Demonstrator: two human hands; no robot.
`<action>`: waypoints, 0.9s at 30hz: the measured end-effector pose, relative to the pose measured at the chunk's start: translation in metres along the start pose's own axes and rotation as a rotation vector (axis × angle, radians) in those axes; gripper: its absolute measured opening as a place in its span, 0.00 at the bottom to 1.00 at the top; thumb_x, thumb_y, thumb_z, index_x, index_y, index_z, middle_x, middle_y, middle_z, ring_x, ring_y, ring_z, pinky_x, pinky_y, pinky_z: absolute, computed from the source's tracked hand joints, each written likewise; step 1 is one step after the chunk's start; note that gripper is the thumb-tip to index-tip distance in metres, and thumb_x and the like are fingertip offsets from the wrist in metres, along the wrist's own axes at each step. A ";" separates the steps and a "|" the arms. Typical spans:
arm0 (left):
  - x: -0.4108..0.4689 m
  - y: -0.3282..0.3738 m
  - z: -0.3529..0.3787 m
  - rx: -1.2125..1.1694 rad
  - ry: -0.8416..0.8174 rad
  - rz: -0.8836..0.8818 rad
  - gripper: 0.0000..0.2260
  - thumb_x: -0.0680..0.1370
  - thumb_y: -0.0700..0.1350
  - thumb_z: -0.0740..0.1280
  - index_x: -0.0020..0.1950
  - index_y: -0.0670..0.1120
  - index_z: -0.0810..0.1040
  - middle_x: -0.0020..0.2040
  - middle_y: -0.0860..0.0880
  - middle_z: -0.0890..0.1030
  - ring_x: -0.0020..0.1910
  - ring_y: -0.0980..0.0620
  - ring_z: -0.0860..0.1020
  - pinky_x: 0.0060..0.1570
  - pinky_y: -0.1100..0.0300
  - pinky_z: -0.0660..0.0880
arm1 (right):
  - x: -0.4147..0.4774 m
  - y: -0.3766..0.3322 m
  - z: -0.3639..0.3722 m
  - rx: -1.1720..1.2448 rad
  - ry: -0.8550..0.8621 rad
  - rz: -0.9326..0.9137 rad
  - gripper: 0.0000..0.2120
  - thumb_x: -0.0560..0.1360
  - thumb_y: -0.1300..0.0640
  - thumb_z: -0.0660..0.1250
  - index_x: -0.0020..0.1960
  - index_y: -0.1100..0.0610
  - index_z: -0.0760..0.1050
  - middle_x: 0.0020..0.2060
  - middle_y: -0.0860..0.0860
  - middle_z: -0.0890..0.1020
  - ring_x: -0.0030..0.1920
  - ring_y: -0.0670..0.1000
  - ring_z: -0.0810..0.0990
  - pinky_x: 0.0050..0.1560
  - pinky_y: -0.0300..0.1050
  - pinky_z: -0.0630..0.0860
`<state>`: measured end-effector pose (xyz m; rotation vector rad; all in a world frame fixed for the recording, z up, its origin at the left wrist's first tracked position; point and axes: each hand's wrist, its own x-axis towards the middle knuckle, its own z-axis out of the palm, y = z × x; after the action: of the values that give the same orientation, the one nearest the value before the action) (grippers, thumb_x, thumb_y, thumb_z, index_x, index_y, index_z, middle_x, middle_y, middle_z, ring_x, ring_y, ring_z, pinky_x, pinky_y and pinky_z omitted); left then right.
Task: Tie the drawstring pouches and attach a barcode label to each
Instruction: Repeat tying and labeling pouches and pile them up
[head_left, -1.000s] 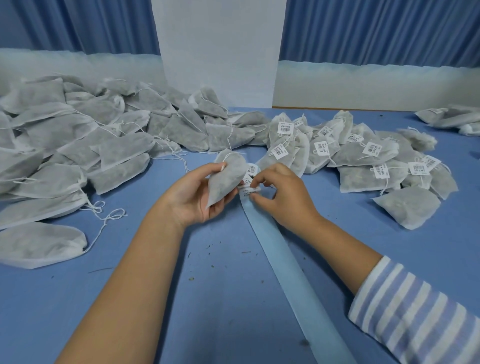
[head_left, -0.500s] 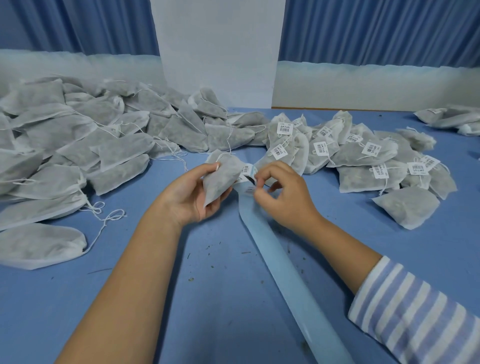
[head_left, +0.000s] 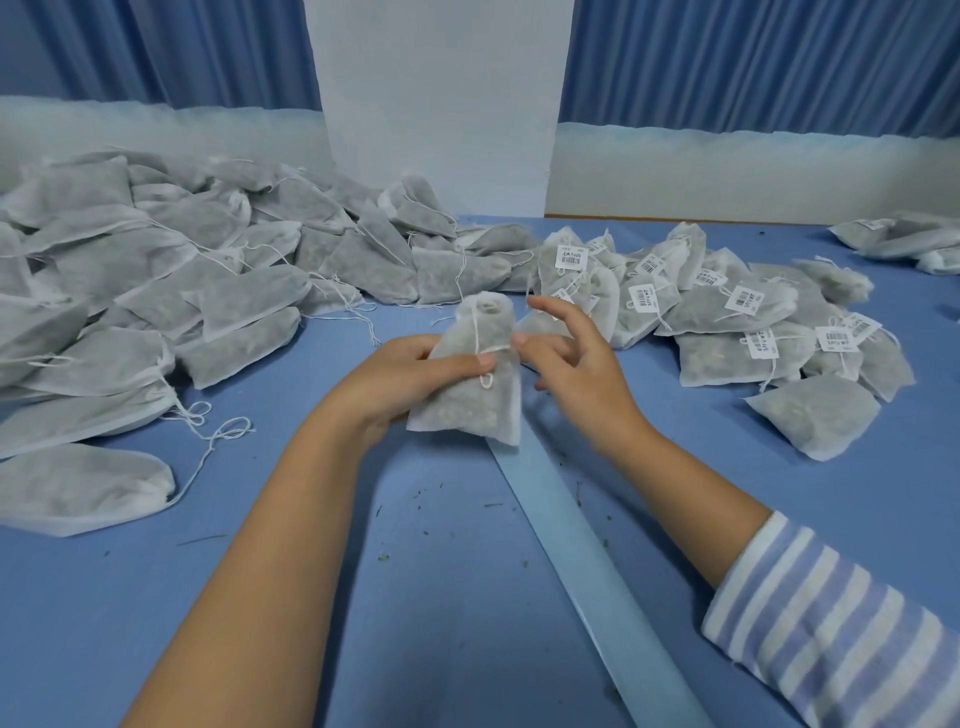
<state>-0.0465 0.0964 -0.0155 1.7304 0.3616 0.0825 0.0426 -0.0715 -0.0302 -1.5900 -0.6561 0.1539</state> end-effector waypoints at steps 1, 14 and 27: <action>-0.002 0.001 0.003 0.056 -0.043 0.024 0.09 0.71 0.54 0.77 0.45 0.50 0.86 0.46 0.49 0.87 0.43 0.56 0.84 0.43 0.63 0.77 | 0.000 -0.001 0.001 0.024 -0.016 0.007 0.19 0.75 0.53 0.71 0.64 0.45 0.71 0.40 0.55 0.84 0.43 0.45 0.81 0.47 0.39 0.76; 0.001 -0.001 0.008 0.019 -0.069 0.008 0.10 0.74 0.42 0.74 0.55 0.45 0.83 0.45 0.49 0.85 0.44 0.54 0.82 0.46 0.61 0.79 | 0.005 0.003 -0.003 0.178 0.031 0.111 0.23 0.72 0.54 0.75 0.64 0.42 0.71 0.50 0.53 0.84 0.49 0.46 0.84 0.49 0.46 0.82; 0.009 -0.006 0.004 -0.111 0.111 0.010 0.15 0.71 0.41 0.76 0.57 0.44 0.82 0.51 0.44 0.86 0.48 0.49 0.85 0.51 0.56 0.82 | 0.001 -0.012 -0.006 0.138 0.035 -0.065 0.06 0.76 0.62 0.70 0.41 0.55 0.77 0.33 0.40 0.79 0.36 0.41 0.76 0.37 0.37 0.74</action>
<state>-0.0381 0.0956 -0.0234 1.6218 0.4225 0.2028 0.0420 -0.0765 -0.0176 -1.4347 -0.6555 0.1207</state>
